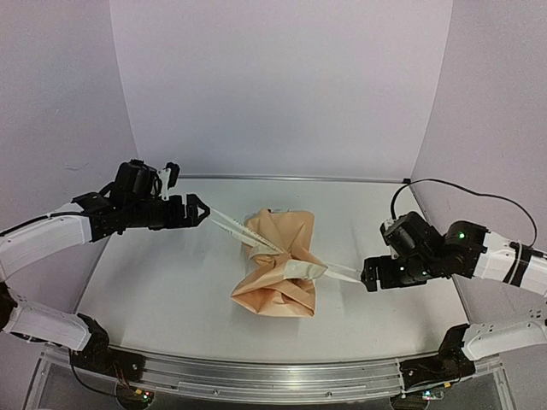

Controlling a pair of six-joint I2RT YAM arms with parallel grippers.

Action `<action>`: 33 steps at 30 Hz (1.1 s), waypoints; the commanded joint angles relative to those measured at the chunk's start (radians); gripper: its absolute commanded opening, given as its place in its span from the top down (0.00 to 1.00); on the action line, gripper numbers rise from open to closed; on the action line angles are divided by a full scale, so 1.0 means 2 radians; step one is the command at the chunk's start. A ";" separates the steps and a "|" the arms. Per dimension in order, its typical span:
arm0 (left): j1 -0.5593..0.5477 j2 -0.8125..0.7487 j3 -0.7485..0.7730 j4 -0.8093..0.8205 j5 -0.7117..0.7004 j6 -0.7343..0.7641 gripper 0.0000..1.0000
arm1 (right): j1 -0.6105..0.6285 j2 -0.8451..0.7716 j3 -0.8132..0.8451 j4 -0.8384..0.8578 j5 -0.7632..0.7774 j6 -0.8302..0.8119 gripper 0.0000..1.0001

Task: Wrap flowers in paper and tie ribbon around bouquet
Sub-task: Tie the ribbon around the folded bouquet.

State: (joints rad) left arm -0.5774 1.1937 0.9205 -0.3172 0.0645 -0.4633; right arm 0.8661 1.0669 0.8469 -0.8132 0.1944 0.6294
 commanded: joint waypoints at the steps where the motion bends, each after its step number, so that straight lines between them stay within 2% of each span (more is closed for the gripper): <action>1: 0.003 -0.020 0.022 -0.013 -0.014 0.020 0.00 | -0.003 -0.010 0.013 -0.047 0.024 -0.027 0.02; 6: 0.003 -0.017 -0.026 0.018 0.027 0.010 0.00 | -0.003 0.010 0.013 -0.046 -0.015 -0.018 0.02; 10: 0.003 -0.006 -0.083 0.067 0.084 -0.019 0.00 | -0.002 0.051 0.019 -0.034 -0.085 -0.009 0.02; 13: 0.001 0.014 -0.133 0.112 0.119 -0.043 0.00 | -0.002 0.096 0.022 0.005 -0.152 0.010 0.02; 16: -0.011 0.032 -0.157 0.138 0.132 -0.052 0.00 | -0.003 0.132 0.017 0.057 -0.178 0.039 0.02; 20: -0.044 0.069 -0.154 0.143 0.149 -0.048 0.00 | -0.002 0.173 0.036 0.089 -0.223 0.058 0.02; 24: -0.066 0.056 -0.147 0.147 0.129 -0.054 0.00 | -0.002 0.159 0.021 0.097 -0.192 0.058 0.02; 30: -0.065 0.020 -0.107 0.126 0.098 -0.041 0.00 | -0.011 0.109 0.026 0.043 -0.131 0.013 0.02; 33: -0.065 0.004 -0.068 0.096 0.058 -0.027 0.00 | -0.019 0.081 0.033 0.018 -0.107 -0.003 0.02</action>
State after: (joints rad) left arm -0.7099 1.2702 0.6562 -0.0975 0.2796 -0.5523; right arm 0.8493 1.3076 0.8749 -0.6922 -0.1228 0.6841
